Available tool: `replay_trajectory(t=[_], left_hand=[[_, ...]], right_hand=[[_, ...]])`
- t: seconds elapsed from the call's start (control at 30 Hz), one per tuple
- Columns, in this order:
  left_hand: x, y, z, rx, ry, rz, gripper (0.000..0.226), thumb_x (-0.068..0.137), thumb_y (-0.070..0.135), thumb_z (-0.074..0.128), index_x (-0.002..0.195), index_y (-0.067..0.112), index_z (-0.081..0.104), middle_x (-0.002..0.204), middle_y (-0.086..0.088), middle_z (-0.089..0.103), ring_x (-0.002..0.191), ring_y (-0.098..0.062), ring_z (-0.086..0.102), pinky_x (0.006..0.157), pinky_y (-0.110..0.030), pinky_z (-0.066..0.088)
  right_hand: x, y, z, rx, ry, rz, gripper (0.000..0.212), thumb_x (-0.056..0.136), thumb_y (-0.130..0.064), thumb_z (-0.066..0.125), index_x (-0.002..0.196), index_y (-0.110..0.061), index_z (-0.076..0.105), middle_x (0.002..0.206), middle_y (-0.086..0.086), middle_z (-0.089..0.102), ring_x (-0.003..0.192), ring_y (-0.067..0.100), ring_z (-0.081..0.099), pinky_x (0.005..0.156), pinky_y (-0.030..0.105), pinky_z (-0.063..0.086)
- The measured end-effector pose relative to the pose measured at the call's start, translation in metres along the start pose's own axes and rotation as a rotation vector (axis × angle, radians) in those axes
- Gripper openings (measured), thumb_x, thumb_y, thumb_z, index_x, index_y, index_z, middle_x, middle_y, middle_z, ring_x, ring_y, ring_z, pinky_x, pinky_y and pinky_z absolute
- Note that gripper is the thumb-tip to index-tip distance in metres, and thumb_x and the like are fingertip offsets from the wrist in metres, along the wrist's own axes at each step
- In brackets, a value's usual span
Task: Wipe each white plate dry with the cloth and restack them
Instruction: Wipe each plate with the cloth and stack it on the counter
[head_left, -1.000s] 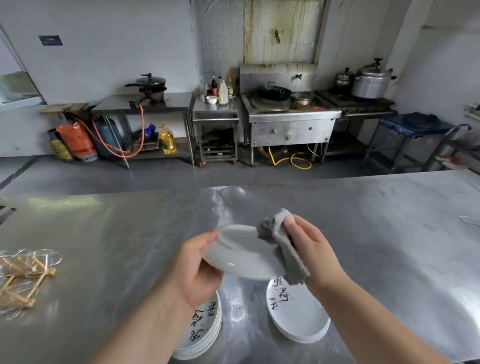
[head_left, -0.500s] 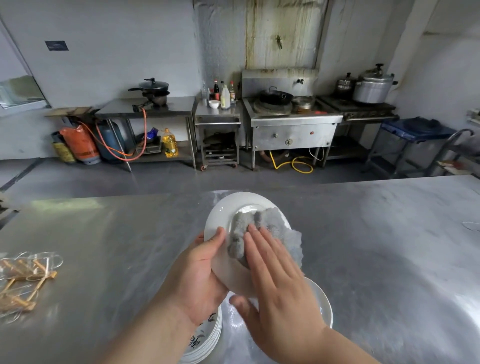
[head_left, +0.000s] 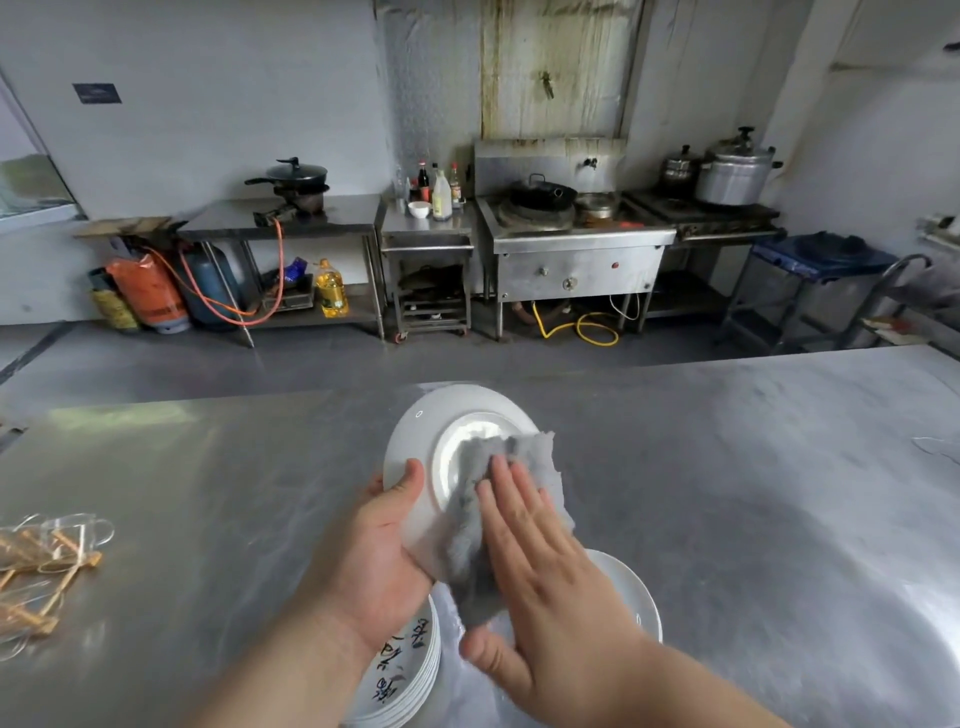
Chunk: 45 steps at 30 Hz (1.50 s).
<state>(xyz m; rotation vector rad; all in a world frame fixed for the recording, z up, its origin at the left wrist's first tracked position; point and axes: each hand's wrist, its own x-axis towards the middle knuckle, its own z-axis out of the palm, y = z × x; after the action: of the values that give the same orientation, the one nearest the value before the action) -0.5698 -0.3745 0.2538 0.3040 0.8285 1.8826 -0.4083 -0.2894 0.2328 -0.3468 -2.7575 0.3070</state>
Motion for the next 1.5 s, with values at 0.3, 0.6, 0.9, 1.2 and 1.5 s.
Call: replay_trajectory(t=[0.3,0.6,0.9,1.2,1.5], left_hand=[[0.004,0.001,0.006,0.059,-0.052,0.014,0.043,0.102,0.025,0.058,0.137,0.001,0.066,0.137,-0.025,0.068,0.121,-0.038,0.07,0.088,-0.046,0.062],[-0.004,-0.027,0.011,0.104,-0.115,-0.082,0.047,0.092,0.017,0.075,0.138,0.013,0.069,0.142,-0.019,0.066,0.131,-0.031,0.065,0.096,-0.041,0.059],[-0.009,-0.007,0.015,0.295,-0.184,-0.088,0.038,0.095,0.016,0.067,0.133,0.02,0.072,0.137,-0.021,0.069,0.119,-0.031,0.071,0.091,-0.043,0.061],[-0.01,0.009,0.008,0.309,-0.171,-0.075,0.039,0.096,0.015,0.06,0.133,0.006,0.07,0.139,-0.028,0.065,0.129,-0.042,0.064,0.108,-0.053,0.053],[-0.01,0.005,0.014,0.218,-0.2,-0.054,0.04,0.095,0.013,0.061,0.133,0.002,0.07,0.136,-0.029,0.066,0.126,-0.041,0.066,0.106,-0.05,0.055]], right_hand=[[0.034,0.023,-0.023,-0.051,0.056,0.104,0.101,0.091,-0.077,0.01,0.164,-0.007,0.0,0.172,0.012,-0.016,0.16,0.026,-0.018,0.13,0.051,0.005],[0.034,0.014,-0.014,0.118,0.122,0.098,0.086,0.098,-0.076,0.003,0.166,-0.023,0.007,0.174,0.009,-0.007,0.161,0.032,-0.01,0.129,0.054,0.002],[0.042,0.016,-0.033,0.084,0.196,-0.036,0.06,0.107,-0.06,0.02,0.153,-0.035,0.049,0.166,-0.008,0.036,0.159,0.026,0.02,0.127,0.052,0.015],[0.046,0.041,-0.033,0.353,0.369,0.307,0.049,0.108,-0.037,0.033,0.154,-0.025,0.046,0.154,-0.009,0.047,0.144,0.007,0.039,0.119,0.037,0.033],[0.058,0.041,-0.049,0.093,0.318,-0.03,0.053,0.109,-0.044,0.036,0.154,-0.02,0.049,0.16,0.002,0.045,0.15,0.021,0.039,0.123,0.04,0.031]])
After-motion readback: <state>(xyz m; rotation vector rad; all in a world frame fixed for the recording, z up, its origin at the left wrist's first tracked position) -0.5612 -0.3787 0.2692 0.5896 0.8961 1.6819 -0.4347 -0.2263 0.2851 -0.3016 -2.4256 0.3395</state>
